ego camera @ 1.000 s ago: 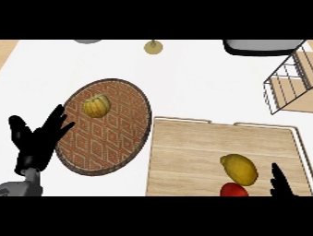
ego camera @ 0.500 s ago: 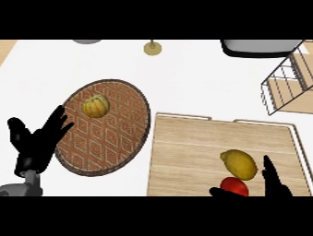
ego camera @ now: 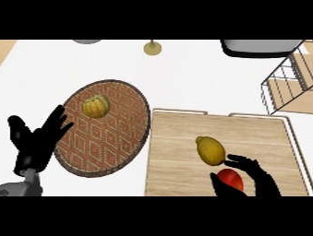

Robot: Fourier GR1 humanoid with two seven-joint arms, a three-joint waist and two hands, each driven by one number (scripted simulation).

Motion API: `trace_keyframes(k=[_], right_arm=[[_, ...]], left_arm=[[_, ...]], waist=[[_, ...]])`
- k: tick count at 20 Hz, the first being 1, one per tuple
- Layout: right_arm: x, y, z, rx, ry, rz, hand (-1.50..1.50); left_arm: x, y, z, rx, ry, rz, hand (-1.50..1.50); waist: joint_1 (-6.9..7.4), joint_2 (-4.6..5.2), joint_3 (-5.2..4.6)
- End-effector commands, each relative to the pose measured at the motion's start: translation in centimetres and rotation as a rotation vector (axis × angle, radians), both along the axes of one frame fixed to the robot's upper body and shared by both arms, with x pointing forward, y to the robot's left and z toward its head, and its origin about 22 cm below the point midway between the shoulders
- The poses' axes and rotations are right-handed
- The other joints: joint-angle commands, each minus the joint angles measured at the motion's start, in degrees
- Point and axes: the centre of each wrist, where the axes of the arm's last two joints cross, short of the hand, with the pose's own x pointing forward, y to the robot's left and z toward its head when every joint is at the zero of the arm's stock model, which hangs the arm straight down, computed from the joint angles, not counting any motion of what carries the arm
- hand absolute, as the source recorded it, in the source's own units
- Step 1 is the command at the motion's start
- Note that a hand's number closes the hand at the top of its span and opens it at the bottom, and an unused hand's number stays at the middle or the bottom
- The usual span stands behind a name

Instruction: Pick the tomato from the tray and place it in the tiered shelf

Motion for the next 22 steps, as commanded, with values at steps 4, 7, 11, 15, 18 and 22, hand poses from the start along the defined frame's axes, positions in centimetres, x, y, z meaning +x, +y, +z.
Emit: trace_keyframes(k=[4,7,11,15,18,22], right_arm=[[0.8,2.5,0.4,0.034,-0.09,0.066,1.5],[-0.8,2.5,-0.5,0.02,-0.171,-0.004,1.5],[-0.8,0.9,4.3,-0.119,-0.261,0.104,1.5],[0.2,-3.0,3.5,-0.42,-0.235,0.549,1.5],[0.9,-5.9,6.0,-0.537,-0.322,0.707,1.5],[-0.5,-8.6,12.4,-0.596,-0.529,0.684,1.5]], left_arm=[[-0.7,0.1,-2.2,-0.031,0.06,-0.003,0.0],[-1.6,-0.9,-1.7,-0.025,0.073,0.002,0.0],[-0.6,-0.1,-0.7,0.008,0.057,0.009,0.0],[-0.8,-0.7,-1.9,-0.01,0.072,-0.019,0.0],[-0.3,-0.5,-0.6,-0.009,0.064,-0.01,0.0],[-1.5,0.2,-1.4,-0.014,0.084,0.016,0.0]], waist=[[0.07,1.01,0.54],[0.02,0.91,0.57],[-0.08,0.87,0.53],[0.85,1.18,0.51],[0.59,0.84,0.67],[-1.38,0.53,0.58]])
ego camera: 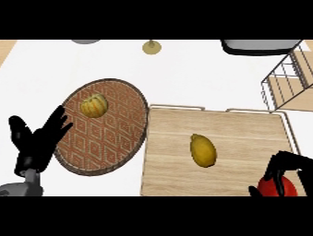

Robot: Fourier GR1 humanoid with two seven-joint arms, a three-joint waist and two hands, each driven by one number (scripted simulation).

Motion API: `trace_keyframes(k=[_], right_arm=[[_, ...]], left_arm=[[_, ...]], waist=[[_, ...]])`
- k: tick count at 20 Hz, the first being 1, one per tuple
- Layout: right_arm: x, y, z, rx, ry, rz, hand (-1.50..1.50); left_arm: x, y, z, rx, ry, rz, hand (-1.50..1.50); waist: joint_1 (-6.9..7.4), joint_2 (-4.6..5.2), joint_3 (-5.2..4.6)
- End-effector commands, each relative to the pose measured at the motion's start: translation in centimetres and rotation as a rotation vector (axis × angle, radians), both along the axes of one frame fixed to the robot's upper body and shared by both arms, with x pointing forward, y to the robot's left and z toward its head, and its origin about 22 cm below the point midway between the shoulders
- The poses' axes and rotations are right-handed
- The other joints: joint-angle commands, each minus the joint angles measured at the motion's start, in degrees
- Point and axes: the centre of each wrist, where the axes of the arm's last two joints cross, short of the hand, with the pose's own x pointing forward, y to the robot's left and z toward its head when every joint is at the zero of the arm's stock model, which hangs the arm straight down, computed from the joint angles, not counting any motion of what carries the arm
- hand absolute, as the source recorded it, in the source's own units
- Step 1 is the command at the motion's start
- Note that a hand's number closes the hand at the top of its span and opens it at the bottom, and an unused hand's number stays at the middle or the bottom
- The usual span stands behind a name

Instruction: Pick the tomato from the tray and place it in the tiered shelf

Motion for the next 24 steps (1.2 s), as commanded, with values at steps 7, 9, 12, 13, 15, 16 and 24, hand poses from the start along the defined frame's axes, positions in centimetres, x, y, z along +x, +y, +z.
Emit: trace_keyframes(k=[7,9,12,13,15,16,24], right_arm=[[-2.3,-5.2,13.6,-0.088,-0.27,-0.053,1.5],[-1.2,-7.2,16.0,-0.074,-0.309,-0.093,1.5],[-0.9,-8.9,18.8,-0.044,-0.336,-0.146,1.5],[-1.0,-9.6,20.6,-0.043,-0.353,-0.141,1.5],[-0.1,-12.5,21.5,-0.021,-0.34,-0.19,1.5],[0.2,-11.3,23.6,-0.012,-0.345,-0.216,1.5],[4.2,-18.0,27.3,0.023,-0.344,-0.338,1.5]], left_arm=[[-2.1,0.7,-2.0,0.0,0.054,0.033,0.0],[-1.3,1.5,-1.2,0.0,0.077,0.035,0.0],[0.5,0.6,-1.4,-0.001,0.062,0.024,0.0],[-0.9,0.2,-1.3,-0.006,0.059,0.019,0.0],[-0.7,1.3,-1.9,-0.012,0.066,0.018,0.0],[-0.7,0.4,-0.1,-0.007,0.065,-0.006,0.0],[0.2,-0.2,-1.4,-0.005,0.043,-0.035,0.0]], waist=[[-1.35,0.01,-0.42],[-0.87,0.17,-0.41],[-0.84,0.36,-0.42],[-0.33,0.2,-0.41],[-0.3,0.37,-0.38],[0.79,0.37,-0.41],[2.36,1.02,-0.39]])
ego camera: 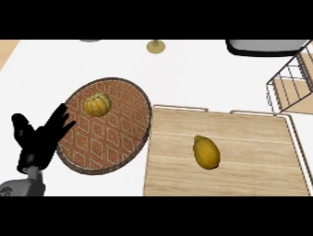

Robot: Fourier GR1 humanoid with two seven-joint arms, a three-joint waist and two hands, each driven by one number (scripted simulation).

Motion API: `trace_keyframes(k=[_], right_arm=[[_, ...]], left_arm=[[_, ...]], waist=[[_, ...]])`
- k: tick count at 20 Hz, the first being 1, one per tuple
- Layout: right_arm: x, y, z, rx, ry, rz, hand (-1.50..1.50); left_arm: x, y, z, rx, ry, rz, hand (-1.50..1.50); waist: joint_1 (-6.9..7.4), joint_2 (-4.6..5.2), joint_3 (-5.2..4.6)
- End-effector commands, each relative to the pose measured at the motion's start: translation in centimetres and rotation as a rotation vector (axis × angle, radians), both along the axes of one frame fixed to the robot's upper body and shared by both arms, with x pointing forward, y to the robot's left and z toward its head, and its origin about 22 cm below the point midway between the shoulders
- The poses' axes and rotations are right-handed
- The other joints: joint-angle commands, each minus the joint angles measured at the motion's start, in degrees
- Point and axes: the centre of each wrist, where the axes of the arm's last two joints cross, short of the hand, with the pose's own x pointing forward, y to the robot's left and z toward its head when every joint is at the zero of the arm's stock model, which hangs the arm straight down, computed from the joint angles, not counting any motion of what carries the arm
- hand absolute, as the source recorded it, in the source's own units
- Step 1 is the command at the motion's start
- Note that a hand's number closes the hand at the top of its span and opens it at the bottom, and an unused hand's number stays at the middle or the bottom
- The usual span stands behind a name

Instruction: Pick the tomato from the tray and place it in the tiered shelf

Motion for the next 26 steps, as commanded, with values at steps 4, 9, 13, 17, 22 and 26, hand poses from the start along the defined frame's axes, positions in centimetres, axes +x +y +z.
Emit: trace_keyframes(k=[4,9,13,17,22,26], right_arm=[[2.9,-2.8,3.0,-0.012,0.0,-0.037,1.5],[5.8,-5.2,1.6,-0.035,0.048,-0.001,1.5],[7.5,-5.2,0.4,-0.084,0.083,0.038,1.5],[9.8,-5.7,-1.9,-0.125,0.092,0.041,1.5],[11.8,-6.6,-1.5,-0.112,0.054,0.0,1.5],[13.7,-6.3,-2.2,-0.131,0.042,0.0,1.5]], left_arm=[[0.1,-0.1,-1.3,-0.005,0.064,-0.014,0.0],[1.6,-0.3,-0.5,-0.007,0.055,-0.01,0.0],[-0.6,-1.5,-1.3,-0.011,0.072,-0.021,0.0],[0.1,-1.5,-2.3,0.006,0.052,-0.012,0.0],[-0.6,-0.6,-1.9,-0.007,0.055,-0.037,0.0],[0.0,-1.4,-2.4,0.014,0.069,-0.04,0.0]], waist=[[0.52,0.48,-0.3],[0.96,0.72,-0.29],[1.1,0.54,-0.26],[0.89,0.69,-0.28],[1.48,0.7,-0.28],[1.42,0.83,-0.28]])
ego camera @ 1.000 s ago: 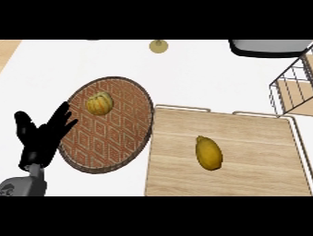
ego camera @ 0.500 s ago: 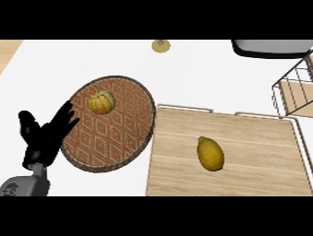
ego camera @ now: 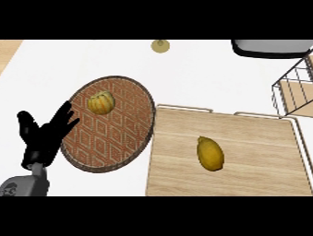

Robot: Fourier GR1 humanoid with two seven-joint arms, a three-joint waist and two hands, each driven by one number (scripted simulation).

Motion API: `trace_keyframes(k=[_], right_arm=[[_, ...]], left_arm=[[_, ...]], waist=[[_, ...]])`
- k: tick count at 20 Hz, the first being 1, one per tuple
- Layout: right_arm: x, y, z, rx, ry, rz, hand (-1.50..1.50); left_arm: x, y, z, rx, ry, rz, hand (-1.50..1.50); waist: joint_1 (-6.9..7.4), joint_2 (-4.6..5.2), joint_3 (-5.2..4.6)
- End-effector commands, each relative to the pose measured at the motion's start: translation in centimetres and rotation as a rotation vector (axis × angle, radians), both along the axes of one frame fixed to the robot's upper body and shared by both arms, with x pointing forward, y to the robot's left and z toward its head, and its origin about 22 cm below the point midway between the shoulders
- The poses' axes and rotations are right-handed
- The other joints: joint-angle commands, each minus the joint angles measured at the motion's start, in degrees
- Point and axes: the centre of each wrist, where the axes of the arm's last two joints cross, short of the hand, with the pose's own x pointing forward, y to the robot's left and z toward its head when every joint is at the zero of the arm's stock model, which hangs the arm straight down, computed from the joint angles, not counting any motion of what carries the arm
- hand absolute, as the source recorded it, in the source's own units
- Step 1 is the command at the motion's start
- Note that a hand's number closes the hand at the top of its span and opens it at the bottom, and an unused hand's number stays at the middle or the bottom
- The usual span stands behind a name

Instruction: Pick the tomato from the tray and place it in the tiered shelf

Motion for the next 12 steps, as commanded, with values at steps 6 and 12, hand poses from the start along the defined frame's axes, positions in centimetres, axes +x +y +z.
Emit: trace_keyframes(k=[6,12], right_arm=[[3.7,-0.5,-2.6,-0.003,-0.03,0.015,1.5],[4.0,-1.1,-1.8,0.007,-0.035,0.061,1.5]], left_arm=[[-1.1,0.1,-0.6,0.006,0.072,0.005,0.0],[-0.7,0.9,-0.6,-0.001,0.082,0.024,0.0]], waist=[[-0.26,0.24,-0.28],[-0.72,0.21,-0.29]])
